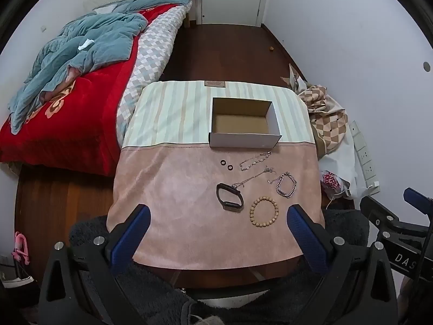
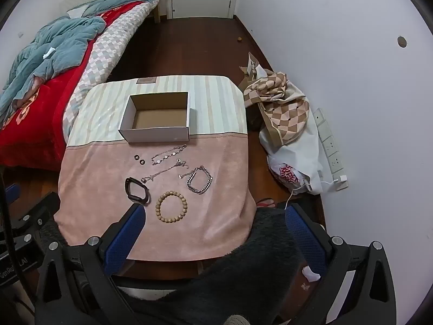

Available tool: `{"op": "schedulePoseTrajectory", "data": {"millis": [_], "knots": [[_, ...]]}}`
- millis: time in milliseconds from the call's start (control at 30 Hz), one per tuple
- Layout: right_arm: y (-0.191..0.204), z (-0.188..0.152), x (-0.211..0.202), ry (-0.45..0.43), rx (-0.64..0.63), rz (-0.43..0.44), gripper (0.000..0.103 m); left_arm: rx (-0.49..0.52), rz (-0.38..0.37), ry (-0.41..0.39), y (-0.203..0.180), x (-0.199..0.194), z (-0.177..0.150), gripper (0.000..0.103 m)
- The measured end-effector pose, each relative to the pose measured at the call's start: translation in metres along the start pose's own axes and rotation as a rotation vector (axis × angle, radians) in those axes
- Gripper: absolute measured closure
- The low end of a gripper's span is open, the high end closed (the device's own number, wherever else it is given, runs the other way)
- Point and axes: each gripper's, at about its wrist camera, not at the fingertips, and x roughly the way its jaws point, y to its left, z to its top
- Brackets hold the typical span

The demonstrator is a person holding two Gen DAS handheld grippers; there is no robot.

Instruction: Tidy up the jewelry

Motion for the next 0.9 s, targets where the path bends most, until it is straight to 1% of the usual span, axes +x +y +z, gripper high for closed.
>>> {"op": "schedulePoseTrajectory", "data": {"millis": [167, 200, 267, 300, 367, 433, 467, 900], "knots": [[0.001, 0.0, 0.0, -0.005, -0.009, -0.002, 0.0, -0.009, 0.005, -0.006, 0.003, -0.002, -0.001, 0.0], [0.001, -0.001, -0.001, -0.007, -0.012, -0.001, 0.0, 0.007, 0.006, 0.004, -0.001, 0.003, -0.007, 0.0], [0.002, -0.001, -0.002, -0.01, -0.017, 0.002, 0.0, 0.005, 0.009, 0.004, -0.002, 0.004, -0.008, 0.0], [-0.005, -0.005, 0.005, 0.0, -0.009, 0.005, 0.0, 0.006, 0.01, 0.005, -0.002, 0.003, -0.008, 0.0], [-0.007, -0.006, 0.004, -0.001, -0.012, 0.008, 0.0, 0.006, 0.01, 0.002, -0.003, 0.003, -0.009, 0.0], [-0.003, -0.004, 0.002, 0.002, -0.015, 0.001, 0.0, 0.007, 0.009, 0.002, -0.004, 0.003, -0.011, 0.0], [0.002, -0.002, 0.001, 0.004, -0.017, -0.004, 0.0, 0.005, 0.003, 0.011, 0.0, 0.002, -0.003, 0.0], [0.003, -0.001, -0.004, -0.004, -0.019, -0.004, 0.0, 0.014, 0.008, 0.003, 0.0, -0.001, -0.002, 0.0]]}}
